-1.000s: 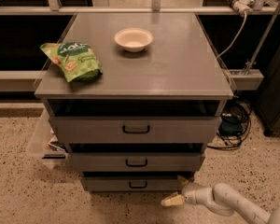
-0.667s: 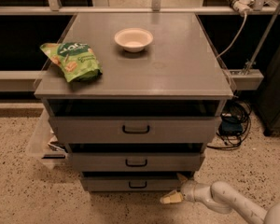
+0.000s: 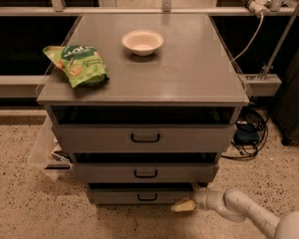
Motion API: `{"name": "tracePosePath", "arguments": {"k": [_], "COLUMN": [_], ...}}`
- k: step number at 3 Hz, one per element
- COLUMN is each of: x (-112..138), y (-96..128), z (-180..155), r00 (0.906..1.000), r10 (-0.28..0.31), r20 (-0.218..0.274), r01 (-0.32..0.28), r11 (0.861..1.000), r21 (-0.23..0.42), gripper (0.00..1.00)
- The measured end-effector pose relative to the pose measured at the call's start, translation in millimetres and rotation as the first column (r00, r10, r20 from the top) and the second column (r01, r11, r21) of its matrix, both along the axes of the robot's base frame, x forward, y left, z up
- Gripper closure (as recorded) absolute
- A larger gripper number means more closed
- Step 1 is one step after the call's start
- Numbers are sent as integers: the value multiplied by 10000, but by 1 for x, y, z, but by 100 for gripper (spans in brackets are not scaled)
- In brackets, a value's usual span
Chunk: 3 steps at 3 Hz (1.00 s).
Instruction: Open bottom drawer
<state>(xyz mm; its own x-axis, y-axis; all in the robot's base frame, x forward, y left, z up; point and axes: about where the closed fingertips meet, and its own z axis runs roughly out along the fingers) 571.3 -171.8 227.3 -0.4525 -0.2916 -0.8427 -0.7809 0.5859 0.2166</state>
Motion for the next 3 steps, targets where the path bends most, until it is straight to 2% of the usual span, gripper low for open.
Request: {"name": "tracePosePath", "arguments": {"k": [3], "x": [-4], "y": [12], "z": [-14], "r00": [9986], "r10": [165], "r20": [-503], "r01": [-163], "r11": [9999], "r21": [42], "gripper": [0]}}
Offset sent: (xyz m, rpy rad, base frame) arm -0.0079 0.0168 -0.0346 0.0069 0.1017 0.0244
